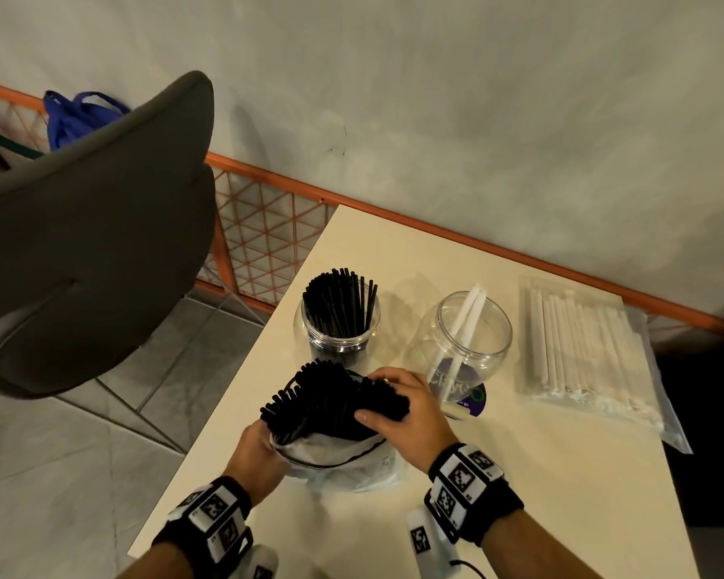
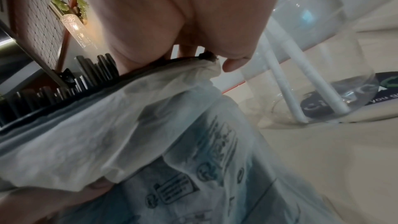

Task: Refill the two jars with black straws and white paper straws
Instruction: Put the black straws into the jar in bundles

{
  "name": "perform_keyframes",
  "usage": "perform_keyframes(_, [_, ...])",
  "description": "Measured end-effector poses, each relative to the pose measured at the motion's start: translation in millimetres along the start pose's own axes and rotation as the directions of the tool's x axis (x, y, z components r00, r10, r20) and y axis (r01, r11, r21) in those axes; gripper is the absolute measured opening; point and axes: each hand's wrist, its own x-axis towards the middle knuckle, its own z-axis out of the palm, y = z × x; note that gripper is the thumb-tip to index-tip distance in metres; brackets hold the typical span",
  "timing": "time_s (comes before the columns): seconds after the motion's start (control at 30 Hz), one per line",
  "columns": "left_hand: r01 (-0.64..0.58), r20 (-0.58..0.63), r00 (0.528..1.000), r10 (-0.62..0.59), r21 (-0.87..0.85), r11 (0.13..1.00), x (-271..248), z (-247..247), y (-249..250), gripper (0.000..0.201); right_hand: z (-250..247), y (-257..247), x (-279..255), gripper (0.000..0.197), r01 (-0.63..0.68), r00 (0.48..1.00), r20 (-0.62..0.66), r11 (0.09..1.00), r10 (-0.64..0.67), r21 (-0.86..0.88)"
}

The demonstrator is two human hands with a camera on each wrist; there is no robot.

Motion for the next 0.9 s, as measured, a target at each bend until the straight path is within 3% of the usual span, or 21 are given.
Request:
perform_keyframes(0.23, [0.017, -0.018, 1.0, -0.017, -0.021, 1.0, -1.2, 1.5, 4.5, 0.029, -5.4, 7.5, 2.1, 0.037, -0.123, 0.992, -0.025, 0.992, 0.123, 0.026])
perform_keyframes(0.37, [0.019, -0.054, 0.998, -0.018, 0.014, 1.0, 0.2, 0.9, -1.2, 0.028, -4.5, 7.6, -1.5, 0.042, -0.096, 0.995, -0.038, 0.994, 0.094, -0.048])
perform_keyframes(0.47, [0.028, -0.062, 0.998, -0.025, 0.037, 0.999, 1.3, 0.6, -4.7, 0.027, -7.9, 4.1, -2.6, 0.034, -0.054, 0.994, -0.094, 0.997, 0.048, -0.054])
perform_keyframes(0.57, [0.004, -0.049, 0.999, -0.002, 0.026, 1.0, 2.2, 0.2, -10.9, 0.045, -10.0, 3.9, -3.2, 0.037, -0.016, 0.988, -0.156, 0.997, 0.004, -0.074])
perform_keyframes(0.67, [0.009, -0.047, 0.999, -0.008, 0.026, 1.0, 2.5, 0.4, -9.4, 0.05, -9.7, 7.8, -3.0, 0.047, -0.063, 0.989, -0.133, 0.998, 0.06, -0.023])
perform_keyframes(0.83, [0.005, -0.056, 0.998, -0.004, 0.032, 0.999, 1.2, 0.7, -2.4, 0.038, -16.9, -17.3, -3.3, 0.008, 0.016, 0.988, -0.156, 0.979, 0.016, 0.202])
perform_keyframes(0.9, [0.007, -0.048, 0.999, -0.006, 0.026, 1.0, -0.7, 1.7, 3.1, 0.029, -21.7, -30.4, -1.9, 0.002, 0.061, 0.984, -0.176, 0.966, -0.017, 0.25])
